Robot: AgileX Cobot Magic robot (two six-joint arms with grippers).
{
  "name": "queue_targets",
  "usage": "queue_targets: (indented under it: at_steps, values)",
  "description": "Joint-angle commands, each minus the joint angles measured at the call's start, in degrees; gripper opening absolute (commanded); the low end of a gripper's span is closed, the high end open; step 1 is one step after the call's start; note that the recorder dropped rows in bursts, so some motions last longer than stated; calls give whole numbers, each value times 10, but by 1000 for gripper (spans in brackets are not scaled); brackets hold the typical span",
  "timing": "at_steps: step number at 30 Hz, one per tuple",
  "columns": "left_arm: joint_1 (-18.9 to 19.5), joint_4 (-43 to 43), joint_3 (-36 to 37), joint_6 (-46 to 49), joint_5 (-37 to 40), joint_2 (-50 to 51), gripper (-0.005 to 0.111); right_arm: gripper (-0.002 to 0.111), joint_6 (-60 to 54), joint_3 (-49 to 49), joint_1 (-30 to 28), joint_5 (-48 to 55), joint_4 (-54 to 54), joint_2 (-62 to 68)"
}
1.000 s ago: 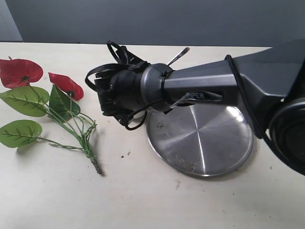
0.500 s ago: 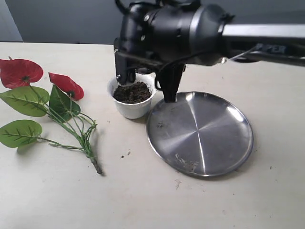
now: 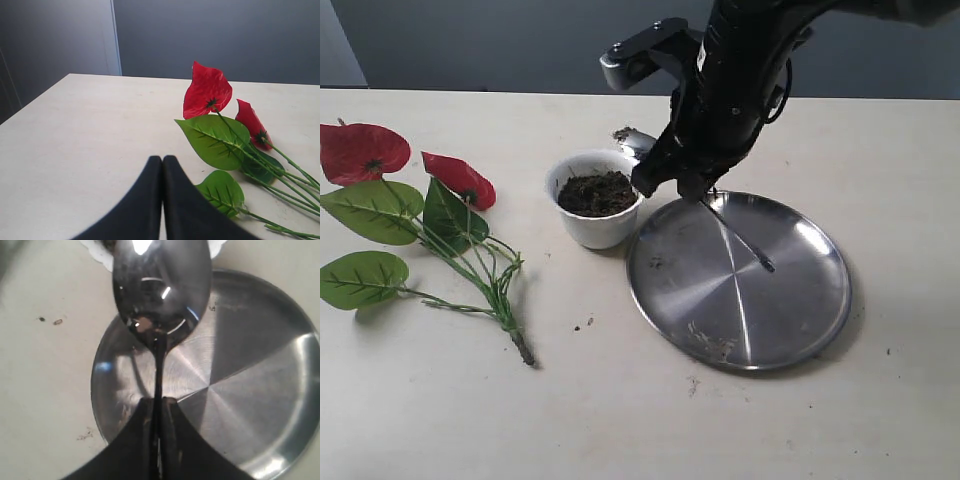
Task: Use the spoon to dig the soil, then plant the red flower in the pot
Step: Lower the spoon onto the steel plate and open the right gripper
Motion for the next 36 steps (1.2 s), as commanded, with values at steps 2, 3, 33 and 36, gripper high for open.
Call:
queue_targets:
  at_steps: [2,3,33,36]
  values:
    - [0,2,2,-1,-5,-1,0,-1,25,1,-40,8,21,14]
    - [0,2,2,-1,-5,-1,0,-1,25,1,-43,11,21,18]
    - [0,2,2,-1,-5,-1,0,-1,37,76,-106,-83,46,106]
    - [0,2,2,-1,-5,-1,0,-1,23,116,-108,-122,47,103]
